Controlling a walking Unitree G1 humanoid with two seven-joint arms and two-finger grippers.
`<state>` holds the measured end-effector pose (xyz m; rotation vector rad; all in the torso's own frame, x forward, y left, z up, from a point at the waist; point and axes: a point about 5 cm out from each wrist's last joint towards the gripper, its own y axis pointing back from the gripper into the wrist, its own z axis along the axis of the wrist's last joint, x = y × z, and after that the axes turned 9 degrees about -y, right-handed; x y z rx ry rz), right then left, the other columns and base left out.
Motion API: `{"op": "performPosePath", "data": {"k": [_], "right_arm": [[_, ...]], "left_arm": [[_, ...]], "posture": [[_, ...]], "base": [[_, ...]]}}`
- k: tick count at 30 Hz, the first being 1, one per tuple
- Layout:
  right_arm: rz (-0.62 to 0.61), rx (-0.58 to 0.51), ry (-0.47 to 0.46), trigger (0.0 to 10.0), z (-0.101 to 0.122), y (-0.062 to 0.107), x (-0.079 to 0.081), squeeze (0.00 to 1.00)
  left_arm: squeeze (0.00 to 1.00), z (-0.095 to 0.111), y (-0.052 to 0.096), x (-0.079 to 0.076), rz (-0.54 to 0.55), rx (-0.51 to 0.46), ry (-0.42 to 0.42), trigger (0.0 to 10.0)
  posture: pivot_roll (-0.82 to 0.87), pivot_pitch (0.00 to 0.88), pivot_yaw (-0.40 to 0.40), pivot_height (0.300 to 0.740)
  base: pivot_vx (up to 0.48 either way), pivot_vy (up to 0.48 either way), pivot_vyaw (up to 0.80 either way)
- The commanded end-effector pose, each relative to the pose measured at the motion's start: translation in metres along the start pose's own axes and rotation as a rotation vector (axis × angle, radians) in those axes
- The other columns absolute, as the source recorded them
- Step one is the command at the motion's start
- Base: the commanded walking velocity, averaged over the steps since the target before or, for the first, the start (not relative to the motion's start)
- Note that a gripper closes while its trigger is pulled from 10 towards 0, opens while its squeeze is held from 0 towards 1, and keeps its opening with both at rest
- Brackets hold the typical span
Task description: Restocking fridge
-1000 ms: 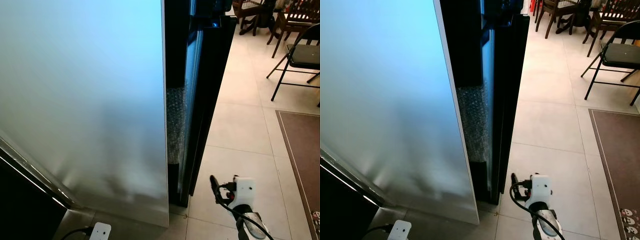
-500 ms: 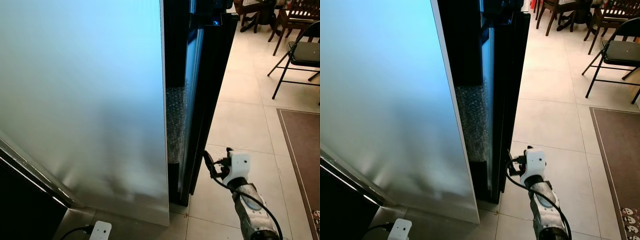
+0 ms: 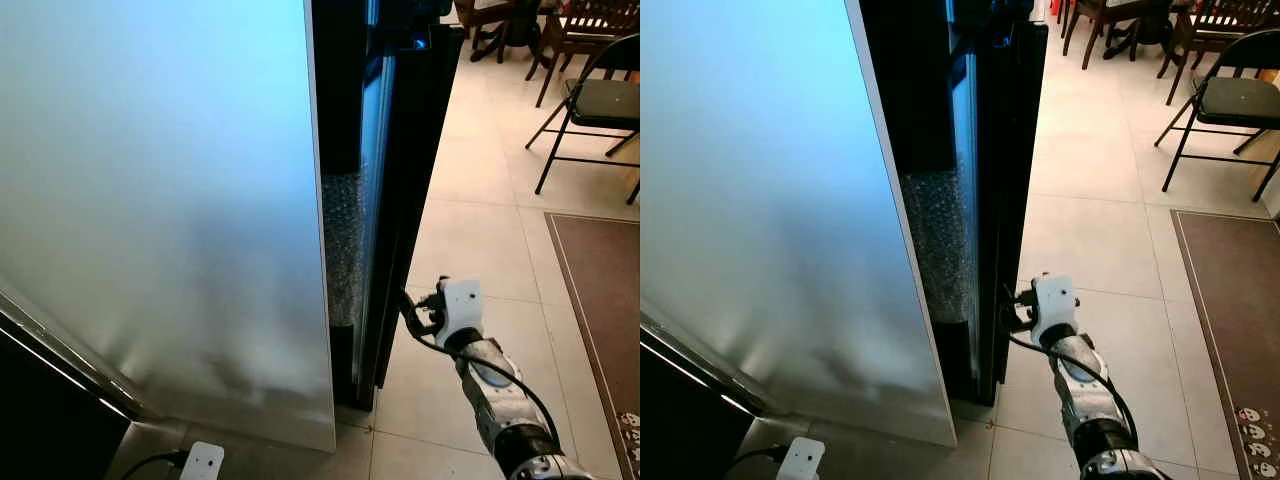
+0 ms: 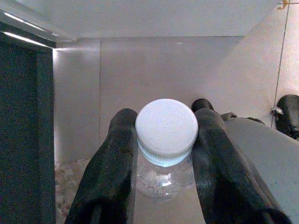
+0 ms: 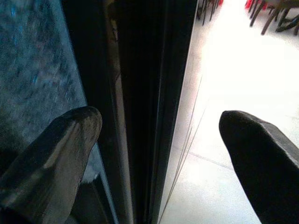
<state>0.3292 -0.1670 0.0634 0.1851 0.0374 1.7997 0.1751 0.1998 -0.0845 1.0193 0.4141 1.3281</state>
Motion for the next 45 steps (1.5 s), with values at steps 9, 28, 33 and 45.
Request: {"op": "performPosePath", "data": {"k": [9,28,33,45], "right_arm": [[0.089,0.027,0.015,10.0,0.011,-0.017,0.016,0.0],[0.052,-0.027,0.06,10.0,0.043,-0.035,0.014,0.0],[0.053,-0.045,0.054,10.0,0.05,-0.038,0.014,0.0],[-0.036,-0.095,0.067,10.0,0.059,-0.037,0.001,0.0]], "left_arm": [[0.0,-0.006,0.001,0.001,0.004,0.026,-0.011,10.0],[0.0,-0.006,0.001,-0.001,0.002,0.028,-0.002,10.0],[0.0,-0.008,0.001,-0.001,0.0,0.03,-0.003,10.0],[0.0,-0.009,0.002,-0.002,-0.008,0.033,-0.001,10.0]], "posture": [[-0.07,0.032,0.054,0.74],[-0.07,0.033,0.043,0.74],[-0.07,0.039,0.043,0.74],[-0.07,0.049,0.04,0.74]], "base": [[0.0,0.0,0.0],[0.0,0.0,0.0],[0.0,0.0,0.0],[0.0,0.0,0.0]]}}
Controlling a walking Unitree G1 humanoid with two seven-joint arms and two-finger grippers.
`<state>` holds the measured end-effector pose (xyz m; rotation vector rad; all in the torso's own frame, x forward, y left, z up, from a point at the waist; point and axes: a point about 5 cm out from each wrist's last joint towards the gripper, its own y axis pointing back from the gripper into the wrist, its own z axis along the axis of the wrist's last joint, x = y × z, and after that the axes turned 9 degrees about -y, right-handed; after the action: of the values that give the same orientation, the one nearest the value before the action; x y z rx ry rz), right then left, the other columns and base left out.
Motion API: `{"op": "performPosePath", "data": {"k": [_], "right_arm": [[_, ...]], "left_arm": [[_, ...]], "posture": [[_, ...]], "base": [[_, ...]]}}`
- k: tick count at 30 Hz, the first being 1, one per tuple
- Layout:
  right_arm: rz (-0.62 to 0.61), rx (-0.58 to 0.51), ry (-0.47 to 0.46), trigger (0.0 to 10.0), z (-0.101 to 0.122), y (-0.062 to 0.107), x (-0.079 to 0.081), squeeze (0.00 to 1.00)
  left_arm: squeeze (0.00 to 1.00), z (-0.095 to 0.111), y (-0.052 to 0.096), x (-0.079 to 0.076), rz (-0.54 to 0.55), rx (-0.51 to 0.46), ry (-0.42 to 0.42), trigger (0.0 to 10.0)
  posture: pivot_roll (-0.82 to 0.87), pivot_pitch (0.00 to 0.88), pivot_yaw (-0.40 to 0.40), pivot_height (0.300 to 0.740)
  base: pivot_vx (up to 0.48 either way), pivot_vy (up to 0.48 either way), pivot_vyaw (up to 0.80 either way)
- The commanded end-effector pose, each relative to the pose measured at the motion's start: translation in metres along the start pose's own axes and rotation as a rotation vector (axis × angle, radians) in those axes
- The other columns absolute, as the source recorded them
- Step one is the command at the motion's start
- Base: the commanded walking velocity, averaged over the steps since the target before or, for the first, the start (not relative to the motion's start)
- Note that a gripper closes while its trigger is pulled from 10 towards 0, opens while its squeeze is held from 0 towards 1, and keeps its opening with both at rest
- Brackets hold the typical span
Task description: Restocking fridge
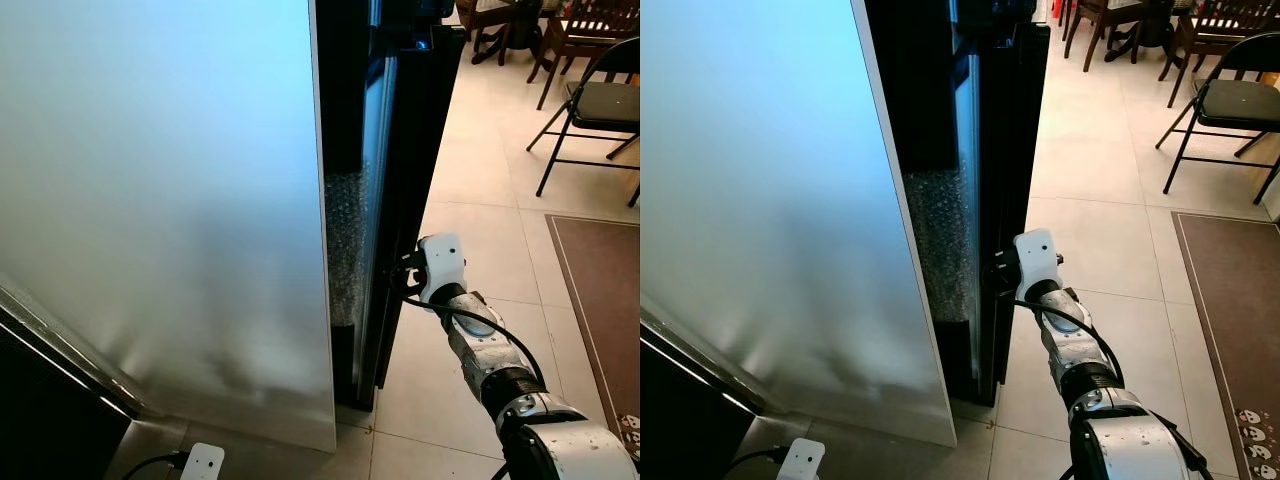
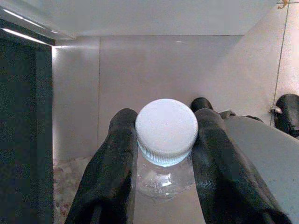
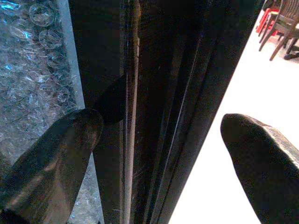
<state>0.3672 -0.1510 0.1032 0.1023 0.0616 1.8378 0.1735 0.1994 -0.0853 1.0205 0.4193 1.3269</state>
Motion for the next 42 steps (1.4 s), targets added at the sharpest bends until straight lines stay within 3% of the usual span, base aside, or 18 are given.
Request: {"op": "performPosePath", "data": {"k": [1,18,27,31,37,42], "right_arm": [[-0.09,-0.071,0.004,10.0,0.014,0.0,-0.014,0.0],[-0.318,-0.095,0.017,10.0,-0.02,0.036,-0.044,0.0],[-0.506,-0.05,0.051,10.0,-0.046,0.076,-0.077,0.0],[-0.6,-0.025,0.0,10.0,-0.057,0.093,-0.09,0.0],[-0.427,0.043,-0.056,10.0,-0.067,0.083,-0.068,0.0],[-0.263,0.061,-0.045,10.0,-0.06,0.062,-0.045,0.0]], "left_arm": [[0.0,-0.008,0.001,-0.001,-0.006,0.029,-0.002,10.0],[0.0,-0.012,0.003,0.0,0.0,0.038,-0.001,10.0],[0.0,-0.013,0.003,0.002,0.005,0.038,-0.006,10.0],[0.0,-0.014,0.003,0.003,0.004,0.039,-0.011,10.0],[0.0,-0.01,0.002,0.003,0.003,0.031,-0.012,10.0],[0.0,-0.008,0.002,0.003,0.003,0.026,-0.011,10.0]], "posture": [[-0.07,0.049,0.04,0.74],[-0.08,0.046,0.037,0.74],[-0.08,0.033,0.042,0.74],[-0.09,0.028,0.045,0.74],[-0.09,0.03,0.047,0.74],[-0.09,0.037,0.049,0.74]], "base": [[0.0,0.0,0.0],[0.0,0.0,0.0],[0.0,0.0,0.0],[0.0,0.0,0.0],[0.0,0.0,0.0],[0.0,0.0,0.0]]}}
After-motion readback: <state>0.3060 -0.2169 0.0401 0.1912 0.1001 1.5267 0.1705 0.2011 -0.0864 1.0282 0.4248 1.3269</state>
